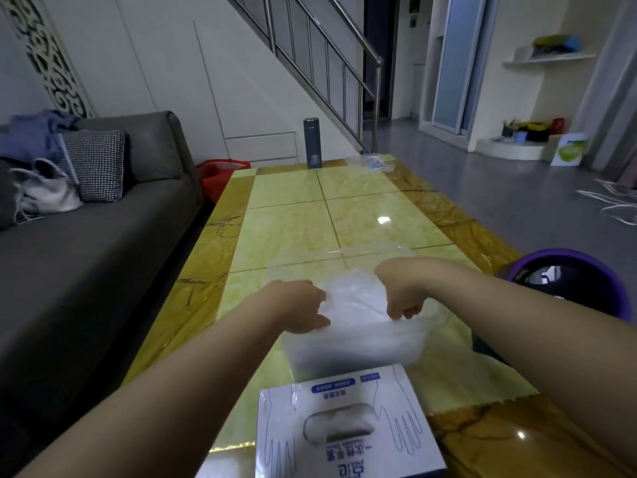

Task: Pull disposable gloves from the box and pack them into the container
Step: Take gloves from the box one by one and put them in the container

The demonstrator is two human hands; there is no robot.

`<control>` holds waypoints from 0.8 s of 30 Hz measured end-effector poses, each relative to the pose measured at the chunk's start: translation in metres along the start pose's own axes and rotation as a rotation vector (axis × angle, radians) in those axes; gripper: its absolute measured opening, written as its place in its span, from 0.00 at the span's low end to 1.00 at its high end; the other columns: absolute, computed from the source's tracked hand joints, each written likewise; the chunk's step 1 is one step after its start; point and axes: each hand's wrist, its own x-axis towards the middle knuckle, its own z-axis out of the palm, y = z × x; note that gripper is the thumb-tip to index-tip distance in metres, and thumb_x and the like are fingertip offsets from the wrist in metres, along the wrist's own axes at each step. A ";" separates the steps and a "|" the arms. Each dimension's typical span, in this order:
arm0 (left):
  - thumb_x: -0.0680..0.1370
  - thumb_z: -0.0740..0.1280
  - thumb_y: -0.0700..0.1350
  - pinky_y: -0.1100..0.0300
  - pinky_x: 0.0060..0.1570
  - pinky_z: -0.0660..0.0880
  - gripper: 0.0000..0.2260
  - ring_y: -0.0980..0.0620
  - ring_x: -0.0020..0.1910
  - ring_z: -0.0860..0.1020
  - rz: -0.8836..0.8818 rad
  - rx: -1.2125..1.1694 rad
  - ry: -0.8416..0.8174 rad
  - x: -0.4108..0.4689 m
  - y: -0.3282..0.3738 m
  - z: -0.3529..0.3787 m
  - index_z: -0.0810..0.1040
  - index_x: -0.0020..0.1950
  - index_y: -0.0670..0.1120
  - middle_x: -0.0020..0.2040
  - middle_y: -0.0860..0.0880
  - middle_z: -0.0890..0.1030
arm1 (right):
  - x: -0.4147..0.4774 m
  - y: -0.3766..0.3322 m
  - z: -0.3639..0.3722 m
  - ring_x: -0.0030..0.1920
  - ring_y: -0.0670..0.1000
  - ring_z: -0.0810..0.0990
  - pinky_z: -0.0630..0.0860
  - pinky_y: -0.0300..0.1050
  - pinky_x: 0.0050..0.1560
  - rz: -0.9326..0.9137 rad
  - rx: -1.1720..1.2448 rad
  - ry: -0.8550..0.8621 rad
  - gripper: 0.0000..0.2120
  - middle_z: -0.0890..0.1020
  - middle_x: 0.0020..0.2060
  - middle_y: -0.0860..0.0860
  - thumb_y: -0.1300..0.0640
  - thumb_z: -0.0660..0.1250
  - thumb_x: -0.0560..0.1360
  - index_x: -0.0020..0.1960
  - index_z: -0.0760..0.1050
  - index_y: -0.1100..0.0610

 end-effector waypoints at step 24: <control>0.84 0.51 0.48 0.53 0.64 0.64 0.21 0.43 0.69 0.66 -0.161 -0.075 -0.326 0.047 0.011 0.024 0.59 0.75 0.42 0.73 0.41 0.63 | 0.087 0.012 0.038 0.66 0.60 0.68 0.68 0.47 0.53 -0.061 -0.276 -0.177 0.47 0.59 0.74 0.58 0.52 0.72 0.73 0.78 0.42 0.50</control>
